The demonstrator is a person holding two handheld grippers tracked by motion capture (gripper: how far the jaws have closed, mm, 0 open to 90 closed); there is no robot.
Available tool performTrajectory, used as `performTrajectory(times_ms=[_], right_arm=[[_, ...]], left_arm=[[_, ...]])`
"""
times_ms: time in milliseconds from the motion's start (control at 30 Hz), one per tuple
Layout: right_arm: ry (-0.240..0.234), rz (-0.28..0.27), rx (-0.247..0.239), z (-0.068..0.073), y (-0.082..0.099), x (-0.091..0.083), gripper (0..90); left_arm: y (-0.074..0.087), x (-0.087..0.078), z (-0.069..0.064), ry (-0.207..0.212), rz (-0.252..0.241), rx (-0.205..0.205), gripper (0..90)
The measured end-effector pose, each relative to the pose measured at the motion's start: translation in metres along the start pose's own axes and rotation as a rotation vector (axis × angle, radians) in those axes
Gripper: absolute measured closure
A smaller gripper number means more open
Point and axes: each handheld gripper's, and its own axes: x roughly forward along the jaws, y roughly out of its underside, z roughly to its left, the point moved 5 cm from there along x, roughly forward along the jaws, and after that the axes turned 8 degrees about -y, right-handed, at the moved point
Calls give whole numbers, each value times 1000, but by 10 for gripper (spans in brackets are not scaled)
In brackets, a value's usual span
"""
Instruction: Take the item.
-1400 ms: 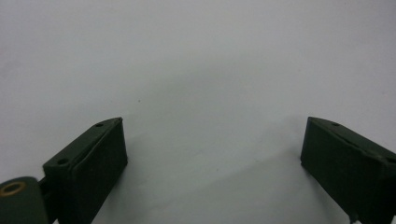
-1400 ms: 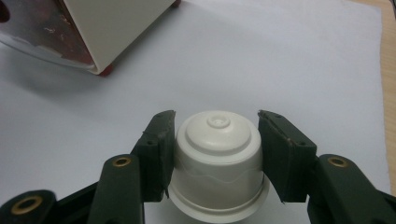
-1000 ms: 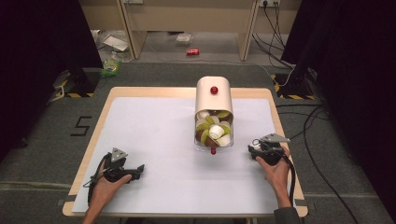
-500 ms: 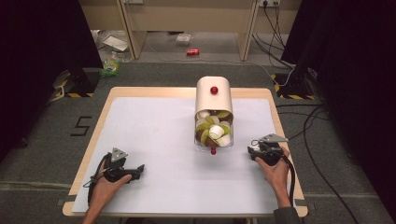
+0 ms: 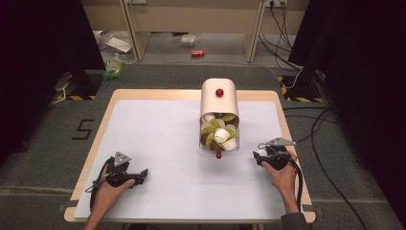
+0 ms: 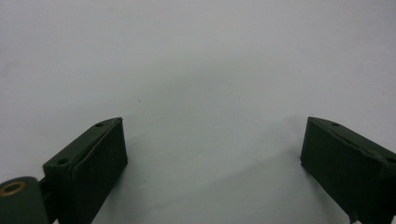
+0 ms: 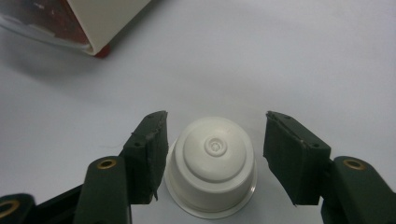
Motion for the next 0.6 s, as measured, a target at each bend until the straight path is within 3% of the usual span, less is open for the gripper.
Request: performTrajectory(times_ms=[233, 600], right_arm=[[-28, -71, 41, 2, -7, -9, 364], [-29, -127, 37, 8, -12, -25, 333]], left_arm=[[0, 0, 0, 0, 0, 1, 63], [0, 0, 0, 2, 0, 0, 64]])
